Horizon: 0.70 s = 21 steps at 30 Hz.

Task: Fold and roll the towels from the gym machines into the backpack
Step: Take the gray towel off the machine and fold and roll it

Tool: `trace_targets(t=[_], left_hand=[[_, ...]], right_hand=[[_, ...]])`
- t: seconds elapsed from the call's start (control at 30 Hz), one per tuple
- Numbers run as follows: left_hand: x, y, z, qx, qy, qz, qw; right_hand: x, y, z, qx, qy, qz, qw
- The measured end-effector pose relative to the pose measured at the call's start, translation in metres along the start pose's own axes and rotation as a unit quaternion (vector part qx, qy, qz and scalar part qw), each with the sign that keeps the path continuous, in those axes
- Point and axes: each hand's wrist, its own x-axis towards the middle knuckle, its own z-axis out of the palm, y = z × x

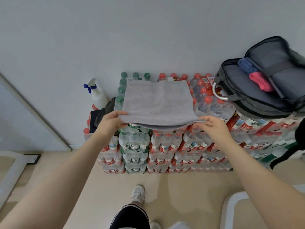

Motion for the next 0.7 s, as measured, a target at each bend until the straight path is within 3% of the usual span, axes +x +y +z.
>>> trace_targets(t=[0.13,0.33,0.4,0.57,0.7], left_hand=[[0.009,0.011,-0.001,0.138,-0.019,0.061,0.988],[0.055,0.038,-0.005,0.321,0.030,0.126,0.938],[0.076,0.045,-0.002,0.320,0.057,0.126,0.937],[0.139,0.061,-0.002,0.188,0.042,0.078,0.978],[0.189,0.063,0.002,0.248,0.030,0.009,0.968]], right_hand=[[0.018,-0.006,0.001,-0.052,0.079,-0.023,0.995],[0.074,-0.032,0.004,-0.128,0.142,-0.090,0.977],[0.093,-0.043,0.006,-0.112,0.109,-0.089,0.984],[0.148,-0.060,0.011,-0.118,0.089,-0.142,0.979],[0.196,-0.056,0.019,-0.156,0.076,-0.125,0.977]])
